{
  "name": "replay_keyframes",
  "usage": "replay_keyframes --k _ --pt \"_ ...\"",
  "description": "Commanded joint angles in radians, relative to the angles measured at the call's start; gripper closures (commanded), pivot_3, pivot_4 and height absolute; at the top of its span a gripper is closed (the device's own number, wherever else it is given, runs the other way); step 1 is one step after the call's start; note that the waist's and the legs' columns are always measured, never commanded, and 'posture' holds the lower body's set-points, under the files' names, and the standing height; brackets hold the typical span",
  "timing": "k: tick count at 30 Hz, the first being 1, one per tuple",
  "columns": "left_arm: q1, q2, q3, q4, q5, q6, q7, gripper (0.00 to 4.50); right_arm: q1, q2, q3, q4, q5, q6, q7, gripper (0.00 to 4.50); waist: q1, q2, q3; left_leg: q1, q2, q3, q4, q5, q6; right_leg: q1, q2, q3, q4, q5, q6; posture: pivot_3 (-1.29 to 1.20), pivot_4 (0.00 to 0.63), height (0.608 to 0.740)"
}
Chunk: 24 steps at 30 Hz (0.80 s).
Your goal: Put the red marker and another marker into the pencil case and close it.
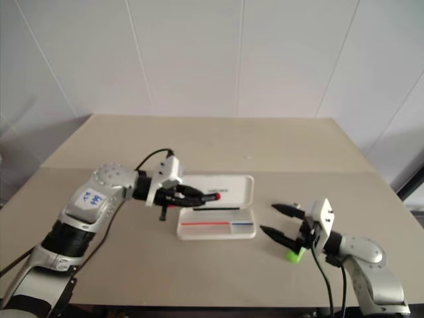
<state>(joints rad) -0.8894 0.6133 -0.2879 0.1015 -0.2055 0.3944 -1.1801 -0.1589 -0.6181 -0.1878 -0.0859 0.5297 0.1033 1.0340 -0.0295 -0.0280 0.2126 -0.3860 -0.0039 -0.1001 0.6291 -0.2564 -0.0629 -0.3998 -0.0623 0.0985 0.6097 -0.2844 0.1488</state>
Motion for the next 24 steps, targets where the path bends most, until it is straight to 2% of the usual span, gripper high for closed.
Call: replay_keyframes --k 1,11,22,24 --pt "-0.054 -0.054 -0.046 0.090 0.064 -0.098 -0.013 3.92 0.029 -0.006 -0.052 -0.077 0.017 -0.019 -0.024 0.00 0.002 0.000 0.000 0.000 0.000 0.000 0.000 0.000 0.000 0.000 0.000 0.000 0.000 0.000 0.000 0.00 0.150 0.740" --pt "-0.211 -0.249 -0.087 0.507 0.243 -0.297 0.120 3.92 0.140 0.004 -0.096 -0.184 0.026 -0.007 -0.095 0.00 0.000 0.000 0.000 -0.001 -0.001 0.000 0.001 0.000 0.001 0.000 0.000 0.000 0.000 0.000 0.002 0.00 0.150 0.740" --pt "-0.222 -0.310 -0.077 0.585 0.286 -0.330 0.107 3.92 0.197 0.001 -0.113 -0.231 0.031 -0.003 -0.137 0.00 0.003 0.000 0.000 -0.001 -0.001 0.000 0.001 0.000 0.001 0.000 0.000 0.001 0.001 0.000 0.002 0.00 0.150 0.740" --pt "-0.218 -0.315 -0.074 0.577 0.289 -0.319 0.105 3.16 0.198 0.001 -0.112 -0.230 0.030 -0.005 -0.139 0.00 0.003 0.000 0.000 -0.001 -0.001 0.000 0.001 0.000 0.001 0.000 0.000 0.001 0.001 0.000 0.002 0.00 0.150 0.740"
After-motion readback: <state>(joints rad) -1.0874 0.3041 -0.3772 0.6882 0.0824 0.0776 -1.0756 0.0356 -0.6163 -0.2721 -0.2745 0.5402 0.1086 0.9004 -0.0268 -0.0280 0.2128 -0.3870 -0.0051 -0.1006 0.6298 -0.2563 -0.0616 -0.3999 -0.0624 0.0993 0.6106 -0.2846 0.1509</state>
